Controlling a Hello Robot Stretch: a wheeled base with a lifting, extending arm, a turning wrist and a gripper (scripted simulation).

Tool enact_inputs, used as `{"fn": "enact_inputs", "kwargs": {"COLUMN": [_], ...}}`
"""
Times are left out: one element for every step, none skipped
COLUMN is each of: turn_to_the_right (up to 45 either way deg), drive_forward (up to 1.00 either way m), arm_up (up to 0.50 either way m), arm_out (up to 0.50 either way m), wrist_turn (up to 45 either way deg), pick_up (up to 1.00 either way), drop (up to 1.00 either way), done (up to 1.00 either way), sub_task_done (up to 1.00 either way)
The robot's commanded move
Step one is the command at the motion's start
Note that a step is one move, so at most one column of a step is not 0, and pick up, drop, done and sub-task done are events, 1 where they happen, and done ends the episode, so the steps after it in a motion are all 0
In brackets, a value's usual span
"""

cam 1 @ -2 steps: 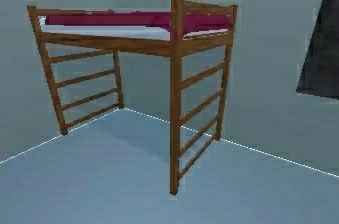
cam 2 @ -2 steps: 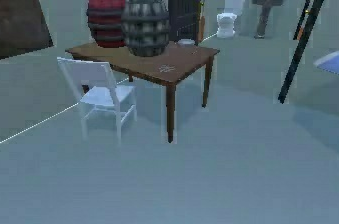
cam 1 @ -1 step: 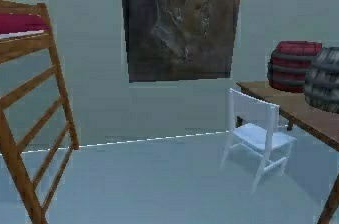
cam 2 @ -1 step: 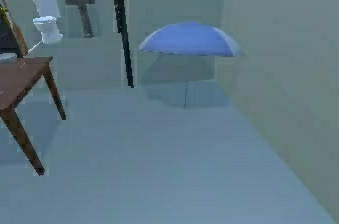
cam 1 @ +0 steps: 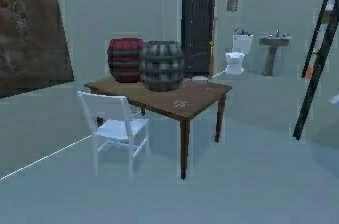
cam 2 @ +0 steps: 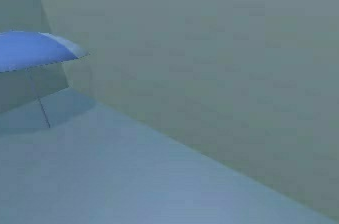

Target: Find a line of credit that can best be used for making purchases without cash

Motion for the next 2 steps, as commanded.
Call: {"fn": "enact_inputs", "kwargs": {"turn_to_the_right": [0.0,-45.0], "drive_forward": [0.3,0.0], "arm_up": [0.0,0.0], "arm_out": [0.0,0.0], "wrist_turn": [0.0,0.0], "pick_up": [0.0,0.0], "drop": [0.0,0.0], "done": [0.0,0.0], "sub_task_done": [0.0,0.0]}}
